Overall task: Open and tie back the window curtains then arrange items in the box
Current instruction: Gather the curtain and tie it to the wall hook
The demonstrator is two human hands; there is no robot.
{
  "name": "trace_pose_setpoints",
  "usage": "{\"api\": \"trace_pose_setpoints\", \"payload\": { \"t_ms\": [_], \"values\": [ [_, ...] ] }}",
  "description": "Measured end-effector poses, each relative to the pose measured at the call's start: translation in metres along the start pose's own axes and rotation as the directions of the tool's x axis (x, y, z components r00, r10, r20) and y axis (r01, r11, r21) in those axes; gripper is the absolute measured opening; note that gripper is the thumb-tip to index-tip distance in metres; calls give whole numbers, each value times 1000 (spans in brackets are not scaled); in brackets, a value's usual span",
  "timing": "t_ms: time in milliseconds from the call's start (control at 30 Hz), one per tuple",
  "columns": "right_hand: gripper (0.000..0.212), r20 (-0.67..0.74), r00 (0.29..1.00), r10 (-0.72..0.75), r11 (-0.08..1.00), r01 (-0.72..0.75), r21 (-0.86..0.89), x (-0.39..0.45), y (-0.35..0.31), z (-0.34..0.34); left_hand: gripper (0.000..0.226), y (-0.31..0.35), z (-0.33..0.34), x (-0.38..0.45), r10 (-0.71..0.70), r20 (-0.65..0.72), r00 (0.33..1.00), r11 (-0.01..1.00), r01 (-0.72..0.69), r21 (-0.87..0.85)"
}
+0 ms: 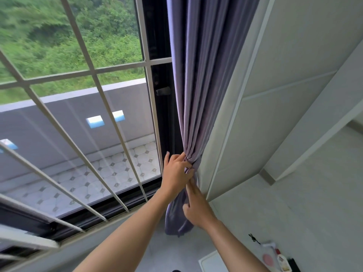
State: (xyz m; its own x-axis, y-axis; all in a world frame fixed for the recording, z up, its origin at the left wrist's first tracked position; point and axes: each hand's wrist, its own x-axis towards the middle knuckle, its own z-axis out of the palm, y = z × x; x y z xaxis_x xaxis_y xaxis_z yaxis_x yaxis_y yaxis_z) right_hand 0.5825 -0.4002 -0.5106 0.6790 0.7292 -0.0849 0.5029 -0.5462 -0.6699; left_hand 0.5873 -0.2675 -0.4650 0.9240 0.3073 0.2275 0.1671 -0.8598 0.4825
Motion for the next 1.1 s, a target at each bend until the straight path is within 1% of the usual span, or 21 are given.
{"api": "trace_pose_setpoints", "payload": {
  "t_ms": [33, 67, 100, 133, 167, 200, 233, 267, 300, 333, 433, 500, 567, 633, 667, 733, 767, 833, 933, 1000, 1100],
  "values": [
    [74, -29, 998, -51, 994, 54, 96, -3, 3, -1, 14, 0, -4, 3, 4, 13, 1000, 999, -5, 33],
    [68, -112, 991, -73, 983, 90, 160, -5, 5, -2, 15, -1, -7, 6, 9, 38, 999, 999, -10, 49],
    [59, -217, 976, -30, 967, 83, 241, -7, 8, 0, 16, -1, -11, 8, 13, 65, 998, 998, -17, 63],
    [48, -331, 943, 40, 953, 64, 296, -6, 11, -1, 16, -1, -13, 9, 20, 90, 996, 997, -27, 72],
    [41, -428, 897, 115, 951, 25, 309, -1, 13, -1, 15, 0, -15, 10, 29, 106, 994, 997, -36, 65],
    [40, -471, 864, 176, 955, -35, 293, 5, 17, -2, 13, 0, -16, 10, 42, 117, 992, 998, -46, 38],
    [48, -458, 858, 234, 954, -113, 277, 13, 19, -4, 11, 1, -16, 9, 54, 129, 990, 999, -54, 0],
    [60, -434, 864, 255, 955, -156, 250, 23, 20, -6, 10, 2, -17, 9, 61, 144, 988, 998, -57, -30],
    [68, -400, 877, 267, 953, -179, 244, 31, 20, -7, 10, 4, -18, 8, 55, 168, 984, 998, -48, -44],
    [70, -393, 882, 260, 954, -171, 248, 39, 17, -10, 11, 5, -19, 8, 50, 184, 982, 998, -42, -45],
    [48, -385, 876, 291, 916, -139, 375, 55, 2, -15, 13, 2, -17, 7, 29, 167, 985, 998, -19, -60],
    [44, -374, 876, 306, 899, -136, 417, 63, 1, -11, 13, -3, -16, 7, -3, 160, 987, 998, 13, -65],
    [41, -320, 903, 286, 891, -128, 435, 69, 8, -2, 11, -8, -17, 7, -31, 140, 990, 997, 40, -66],
    [37, -278, 921, 271, 898, -138, 418, 71, 14, 4, 11, -10, -20, 9, -34, 118, 992, 998, 40, -52],
    [39, -281, 921, 270, 907, -145, 396, 72, 17, 4, 11, -10, -21, 10, -28, 113, 993, 998, 34, -49],
    [49, -314, 908, 277, 922, -159, 353, 74, 19, 2, 12, -10, -22, 12, -12, 101, 995, 999, 17, -48],
    [50, -339, 896, 288, 925, -169, 339, 75, 19, 2, 13, -9, -23, 12, -3, 99, 995, 999, 8, -54],
    [43, -387, 872, 301, 933, -184, 310, 78, 19, 3, 16, -8, -21, 12, 14, 94, 995, 997, -7, -73],
    [25, -421, 849, 320, 937, -218, 272, 79, 19, 5, 18, -9, -22, 12, 23, 86, 996, 993, -13, -113],
    [13, -382, 864, 329, 932, -230, 281, 77, 20, 1, 19, -11, -24, 13, 51, 81, 995, 990, -40, -133],
    [11, -190, 936, 295, 931, -237, 276, 85, 39, -17, 25, -12, -25, 14, 113, 86, 990, 985, -100, -143]
  ]
}}
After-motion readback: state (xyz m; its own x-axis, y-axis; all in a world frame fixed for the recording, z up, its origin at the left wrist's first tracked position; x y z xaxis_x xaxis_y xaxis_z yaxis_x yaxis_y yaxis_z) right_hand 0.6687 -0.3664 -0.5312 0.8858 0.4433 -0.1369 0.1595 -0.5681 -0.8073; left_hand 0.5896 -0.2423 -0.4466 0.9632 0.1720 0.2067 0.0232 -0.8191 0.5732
